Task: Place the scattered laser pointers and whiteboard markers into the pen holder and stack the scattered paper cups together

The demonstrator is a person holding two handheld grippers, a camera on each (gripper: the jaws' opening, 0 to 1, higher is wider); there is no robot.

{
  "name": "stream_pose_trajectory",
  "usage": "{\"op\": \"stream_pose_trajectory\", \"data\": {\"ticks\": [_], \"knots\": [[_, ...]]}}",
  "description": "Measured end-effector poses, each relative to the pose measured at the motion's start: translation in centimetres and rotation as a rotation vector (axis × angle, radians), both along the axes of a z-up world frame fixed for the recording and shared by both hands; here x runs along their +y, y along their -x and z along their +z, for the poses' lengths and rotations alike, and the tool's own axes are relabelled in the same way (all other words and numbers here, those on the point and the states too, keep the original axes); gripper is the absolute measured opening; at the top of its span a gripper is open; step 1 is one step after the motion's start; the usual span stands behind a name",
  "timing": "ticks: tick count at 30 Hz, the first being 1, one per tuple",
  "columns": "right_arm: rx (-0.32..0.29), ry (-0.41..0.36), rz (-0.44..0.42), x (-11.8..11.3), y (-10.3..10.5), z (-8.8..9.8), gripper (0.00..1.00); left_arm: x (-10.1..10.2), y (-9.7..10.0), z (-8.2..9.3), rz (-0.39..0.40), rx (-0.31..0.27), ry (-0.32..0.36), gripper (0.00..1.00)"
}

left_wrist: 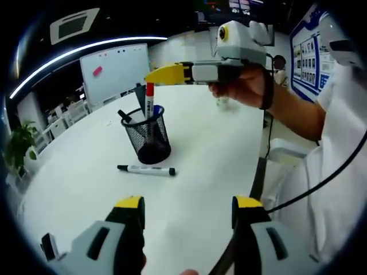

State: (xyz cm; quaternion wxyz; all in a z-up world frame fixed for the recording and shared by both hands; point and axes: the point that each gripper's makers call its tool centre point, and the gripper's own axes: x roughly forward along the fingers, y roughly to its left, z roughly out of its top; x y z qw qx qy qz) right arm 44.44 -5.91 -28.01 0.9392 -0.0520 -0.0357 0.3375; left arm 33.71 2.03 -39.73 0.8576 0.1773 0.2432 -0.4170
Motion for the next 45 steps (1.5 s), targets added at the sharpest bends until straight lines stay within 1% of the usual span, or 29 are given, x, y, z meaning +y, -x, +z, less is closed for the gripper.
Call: {"op": "stream_pose_trajectory", "data": {"ticks": [8, 13, 18, 21, 31, 40, 45], "knots": [[0.024, 0.017, 0.003, 0.2, -0.1, -0.8, 0.08, 0.1, -0.1, 0.1, 0.001, -0.001, -0.004, 0.62], [0.024, 0.036, 0.010, 0.5, 0.0, -1.2, 0.08, 0.1, 0.0, 0.0, -0.001, 0.001, -0.008, 0.62], [0.024, 0.052, 0.013, 0.4, -0.1, -1.4, 0.08, 0.1, 0.0, 0.4, 0.000, -0.008, -0.006, 0.62], [0.020, 0.055, 0.014, 0.5, 0.0, -1.4, 0.08, 0.2, -0.1, 0.1, 0.004, -0.002, -0.008, 0.62], [0.038, 0.087, 0.010, 0.6, -0.1, -2.3, 0.08, 0.0, 0.1, 0.0, 0.003, 0.004, -0.003, 0.62], [0.033, 0.109, 0.007, 0.7, -0.2, -2.9, 0.08, 0.0, 0.0, 0.0, 0.004, 0.006, -0.002, 0.62], [0.016, 0.104, 0.008, 0.7, -0.2, -2.4, 0.11, 0.0, 0.0, -0.1, 0.003, 0.009, -0.001, 0.62]]}}
